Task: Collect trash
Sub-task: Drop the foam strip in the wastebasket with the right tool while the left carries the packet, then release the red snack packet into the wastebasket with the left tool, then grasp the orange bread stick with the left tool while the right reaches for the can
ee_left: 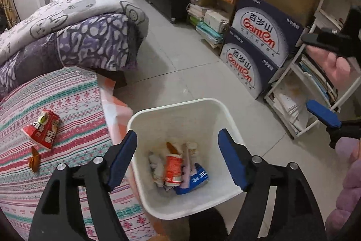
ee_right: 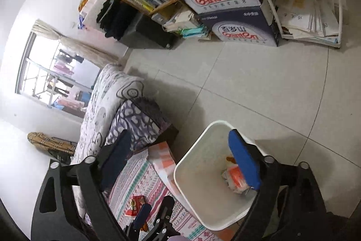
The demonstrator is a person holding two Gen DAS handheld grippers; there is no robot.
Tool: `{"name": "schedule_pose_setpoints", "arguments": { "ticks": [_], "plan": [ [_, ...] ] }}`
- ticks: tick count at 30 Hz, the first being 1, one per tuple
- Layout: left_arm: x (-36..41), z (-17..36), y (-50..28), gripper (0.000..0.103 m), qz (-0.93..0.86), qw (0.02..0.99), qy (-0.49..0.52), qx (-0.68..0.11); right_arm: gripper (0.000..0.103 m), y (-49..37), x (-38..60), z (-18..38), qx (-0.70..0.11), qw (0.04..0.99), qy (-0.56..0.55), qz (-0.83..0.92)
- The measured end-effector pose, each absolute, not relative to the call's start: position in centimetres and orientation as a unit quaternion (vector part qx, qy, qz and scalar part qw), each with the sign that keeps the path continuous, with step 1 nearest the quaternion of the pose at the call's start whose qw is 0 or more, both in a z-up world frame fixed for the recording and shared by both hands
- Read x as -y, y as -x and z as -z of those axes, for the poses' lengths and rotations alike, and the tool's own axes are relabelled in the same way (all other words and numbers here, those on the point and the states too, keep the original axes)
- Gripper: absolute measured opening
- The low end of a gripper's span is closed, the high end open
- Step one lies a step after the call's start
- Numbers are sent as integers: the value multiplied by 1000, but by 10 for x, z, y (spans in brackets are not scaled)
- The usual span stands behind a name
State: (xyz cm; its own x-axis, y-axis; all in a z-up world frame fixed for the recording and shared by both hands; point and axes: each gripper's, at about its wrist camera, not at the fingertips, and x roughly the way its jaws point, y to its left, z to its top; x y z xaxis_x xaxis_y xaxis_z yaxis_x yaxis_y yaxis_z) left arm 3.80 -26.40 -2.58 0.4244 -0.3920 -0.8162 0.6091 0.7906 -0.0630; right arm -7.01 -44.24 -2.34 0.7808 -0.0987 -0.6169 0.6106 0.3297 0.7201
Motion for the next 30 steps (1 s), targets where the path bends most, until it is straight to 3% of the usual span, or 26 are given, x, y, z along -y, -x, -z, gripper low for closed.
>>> {"name": "schedule_pose_setpoints", "arguments": {
  "ticks": [16,30],
  "plan": [
    [175,42,-76,79,197,859,-162,-444,96,9,374,42,-332,781,-490,201],
    [70,66,-137,79,110,844,-142,-506,96,-36,318,68,-409,771,-460,164]
  ]
}}
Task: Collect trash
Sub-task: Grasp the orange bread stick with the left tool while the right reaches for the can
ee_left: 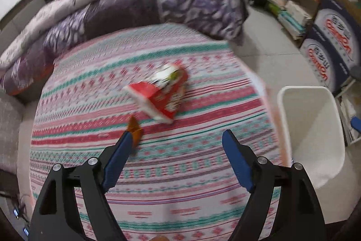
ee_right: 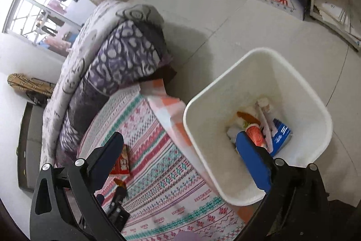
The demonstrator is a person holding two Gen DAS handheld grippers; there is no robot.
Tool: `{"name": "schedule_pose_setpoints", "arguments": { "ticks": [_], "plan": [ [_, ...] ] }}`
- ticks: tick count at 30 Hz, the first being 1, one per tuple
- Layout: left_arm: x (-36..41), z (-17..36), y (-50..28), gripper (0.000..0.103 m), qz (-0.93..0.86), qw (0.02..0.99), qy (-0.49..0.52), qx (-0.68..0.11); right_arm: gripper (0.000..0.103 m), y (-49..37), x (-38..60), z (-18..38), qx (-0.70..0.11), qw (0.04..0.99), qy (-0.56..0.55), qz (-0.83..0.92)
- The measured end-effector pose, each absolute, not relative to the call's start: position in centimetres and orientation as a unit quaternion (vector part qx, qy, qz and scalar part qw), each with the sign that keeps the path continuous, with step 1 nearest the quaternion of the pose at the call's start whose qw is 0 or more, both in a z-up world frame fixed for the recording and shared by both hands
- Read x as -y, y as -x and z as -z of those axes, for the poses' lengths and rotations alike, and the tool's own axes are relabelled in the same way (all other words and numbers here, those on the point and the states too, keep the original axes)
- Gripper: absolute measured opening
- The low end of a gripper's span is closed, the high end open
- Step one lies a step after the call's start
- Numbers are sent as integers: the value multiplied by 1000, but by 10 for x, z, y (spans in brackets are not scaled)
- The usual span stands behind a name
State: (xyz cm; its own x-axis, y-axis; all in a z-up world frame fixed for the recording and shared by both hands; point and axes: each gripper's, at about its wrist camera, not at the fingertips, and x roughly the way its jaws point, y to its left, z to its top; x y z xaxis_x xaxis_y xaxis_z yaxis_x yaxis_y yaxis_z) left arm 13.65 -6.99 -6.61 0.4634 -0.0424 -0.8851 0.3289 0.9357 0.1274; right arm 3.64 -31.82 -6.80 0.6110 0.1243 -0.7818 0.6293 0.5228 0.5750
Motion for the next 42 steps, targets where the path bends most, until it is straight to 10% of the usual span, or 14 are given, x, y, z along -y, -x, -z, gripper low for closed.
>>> {"name": "schedule_pose_setpoints", "arguments": {
  "ticks": [18,24,27,42],
  "plan": [
    [-10,123,-195,80,80,780,-66,-618,96,-67,284,81,-454,759,-450,120],
    [-7,138,-196,56,68,786,-68,-610,96,-74,276,88,-468,754,-445,117],
    [-9,134,-194,26,77,793,-73,-600,96,-79,269,90,-474,755,-438,113],
    [-72,39,-171,23,56,866,-36,-496,96,-114,216,104,-503,765,-390,101]
  ]
}}
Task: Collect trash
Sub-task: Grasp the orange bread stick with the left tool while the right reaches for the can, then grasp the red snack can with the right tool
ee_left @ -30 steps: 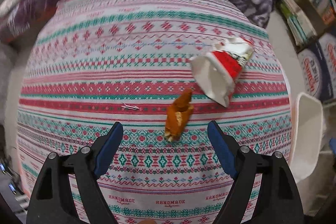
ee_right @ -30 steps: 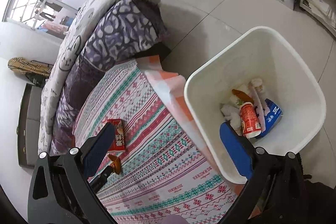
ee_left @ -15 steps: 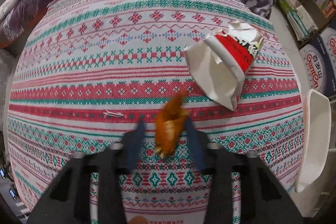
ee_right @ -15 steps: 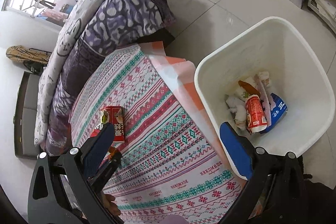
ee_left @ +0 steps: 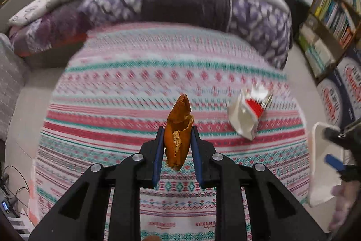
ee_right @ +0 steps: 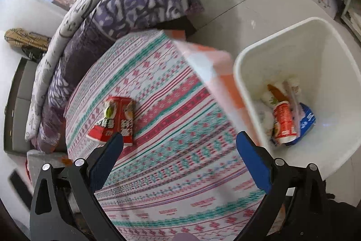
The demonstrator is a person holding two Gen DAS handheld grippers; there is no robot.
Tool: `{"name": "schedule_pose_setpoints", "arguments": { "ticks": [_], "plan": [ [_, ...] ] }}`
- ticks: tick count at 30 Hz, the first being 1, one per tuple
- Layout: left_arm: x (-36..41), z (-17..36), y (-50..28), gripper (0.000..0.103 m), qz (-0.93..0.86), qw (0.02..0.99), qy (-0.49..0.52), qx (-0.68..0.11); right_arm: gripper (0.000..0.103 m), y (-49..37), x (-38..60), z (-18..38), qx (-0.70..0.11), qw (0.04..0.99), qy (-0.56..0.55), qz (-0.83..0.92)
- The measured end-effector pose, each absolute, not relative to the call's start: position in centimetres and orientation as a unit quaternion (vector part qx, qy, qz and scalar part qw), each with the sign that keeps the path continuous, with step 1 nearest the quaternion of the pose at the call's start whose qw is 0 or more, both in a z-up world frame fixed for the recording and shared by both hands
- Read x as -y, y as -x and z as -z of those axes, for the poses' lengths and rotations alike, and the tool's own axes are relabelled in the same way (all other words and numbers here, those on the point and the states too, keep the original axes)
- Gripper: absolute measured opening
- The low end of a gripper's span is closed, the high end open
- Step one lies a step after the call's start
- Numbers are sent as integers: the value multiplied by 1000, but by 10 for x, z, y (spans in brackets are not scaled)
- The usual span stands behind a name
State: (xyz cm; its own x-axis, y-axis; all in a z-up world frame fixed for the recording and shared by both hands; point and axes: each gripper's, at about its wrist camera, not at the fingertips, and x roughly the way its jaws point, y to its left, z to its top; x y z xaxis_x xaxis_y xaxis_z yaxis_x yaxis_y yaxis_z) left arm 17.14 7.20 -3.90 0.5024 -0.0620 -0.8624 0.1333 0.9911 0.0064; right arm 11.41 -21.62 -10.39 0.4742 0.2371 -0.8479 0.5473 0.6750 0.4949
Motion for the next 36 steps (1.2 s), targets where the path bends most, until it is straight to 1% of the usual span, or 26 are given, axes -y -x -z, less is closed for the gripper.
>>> {"name": "schedule_pose_setpoints", "arguments": {
  "ticks": [7,11,14,18,20,21,23,24,25,28,32,36],
  "plan": [
    [-100,19,-178,24,37,873,10,-486,96,-166,174,107,-503,756,-399,132],
    [-122,14,-178,24,31,872,39,-488,96,-196,152,114,-517,750,-388,140],
    [-130,12,-177,24,30,872,40,-486,96,-213,136,122,-533,748,-367,144],
    [-139,18,-180,24,25,868,43,-493,96,-218,127,143,-556,731,-367,145],
    [-144,22,-181,24,21,865,45,-498,94,-216,125,153,-563,725,-373,137],
    [-146,24,-181,24,19,864,45,-501,91,-214,124,153,-561,730,-366,137],
    [-150,27,-182,24,14,861,48,-506,75,-212,117,149,-561,747,-330,137],
    [-152,28,-182,24,10,860,50,-507,59,-211,114,147,-562,752,-317,132],
    [-154,29,-182,24,9,860,50,-508,53,-210,112,146,-563,756,-311,124],
    [-157,28,-181,24,4,861,53,-506,50,-202,108,144,-558,765,-308,95],
    [-158,23,-178,24,-7,868,47,-494,50,-188,100,131,-541,789,-282,78],
    [-160,15,-174,24,-20,879,40,-476,50,-175,93,98,-506,825,-246,60]
  ]
}}
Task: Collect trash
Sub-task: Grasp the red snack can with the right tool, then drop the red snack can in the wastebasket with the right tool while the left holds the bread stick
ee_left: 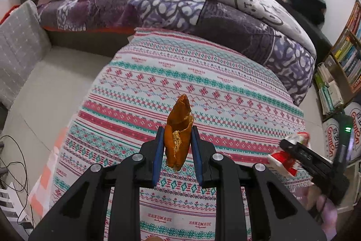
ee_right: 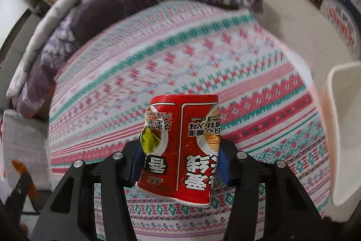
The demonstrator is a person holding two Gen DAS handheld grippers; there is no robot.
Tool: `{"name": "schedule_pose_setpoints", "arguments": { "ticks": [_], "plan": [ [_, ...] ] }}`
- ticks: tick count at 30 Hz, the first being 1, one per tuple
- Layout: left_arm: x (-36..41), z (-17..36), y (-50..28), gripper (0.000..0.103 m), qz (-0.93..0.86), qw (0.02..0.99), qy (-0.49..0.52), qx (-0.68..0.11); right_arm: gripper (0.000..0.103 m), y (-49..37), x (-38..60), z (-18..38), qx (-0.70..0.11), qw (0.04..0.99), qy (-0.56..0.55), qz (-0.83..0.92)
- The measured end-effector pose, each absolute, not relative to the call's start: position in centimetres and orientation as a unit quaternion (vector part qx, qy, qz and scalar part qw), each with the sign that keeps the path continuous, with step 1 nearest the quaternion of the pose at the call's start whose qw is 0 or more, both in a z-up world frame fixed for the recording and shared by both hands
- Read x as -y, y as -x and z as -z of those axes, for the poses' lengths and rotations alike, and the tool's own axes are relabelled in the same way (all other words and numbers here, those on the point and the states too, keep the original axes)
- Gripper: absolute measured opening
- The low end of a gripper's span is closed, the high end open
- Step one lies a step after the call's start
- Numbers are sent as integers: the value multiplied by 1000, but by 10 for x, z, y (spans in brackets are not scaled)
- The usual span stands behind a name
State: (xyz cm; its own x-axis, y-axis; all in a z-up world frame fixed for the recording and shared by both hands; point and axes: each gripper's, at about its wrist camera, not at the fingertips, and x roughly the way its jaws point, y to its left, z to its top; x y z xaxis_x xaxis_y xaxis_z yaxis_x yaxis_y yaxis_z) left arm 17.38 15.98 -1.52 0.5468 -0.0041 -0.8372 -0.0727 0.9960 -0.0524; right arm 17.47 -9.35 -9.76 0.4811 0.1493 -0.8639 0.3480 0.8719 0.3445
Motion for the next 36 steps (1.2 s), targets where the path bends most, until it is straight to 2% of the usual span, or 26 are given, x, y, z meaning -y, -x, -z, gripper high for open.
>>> {"name": "schedule_pose_setpoints", "arguments": {
  "ticks": [8,14,25,36],
  "plan": [
    [-165,-5,-165,24,-35,901,51,-429,50,-154,75,30,-416,895,-158,40],
    [-166,-15,-156,24,-47,913,61,-400,50,-135,72,5,-370,920,-124,40],
    [-148,-17,-146,24,-59,928,42,-366,50,-111,86,8,-330,937,-101,58],
    [-114,-23,-140,24,-59,941,0,-332,50,-106,112,10,-329,932,-145,55]
  ]
}}
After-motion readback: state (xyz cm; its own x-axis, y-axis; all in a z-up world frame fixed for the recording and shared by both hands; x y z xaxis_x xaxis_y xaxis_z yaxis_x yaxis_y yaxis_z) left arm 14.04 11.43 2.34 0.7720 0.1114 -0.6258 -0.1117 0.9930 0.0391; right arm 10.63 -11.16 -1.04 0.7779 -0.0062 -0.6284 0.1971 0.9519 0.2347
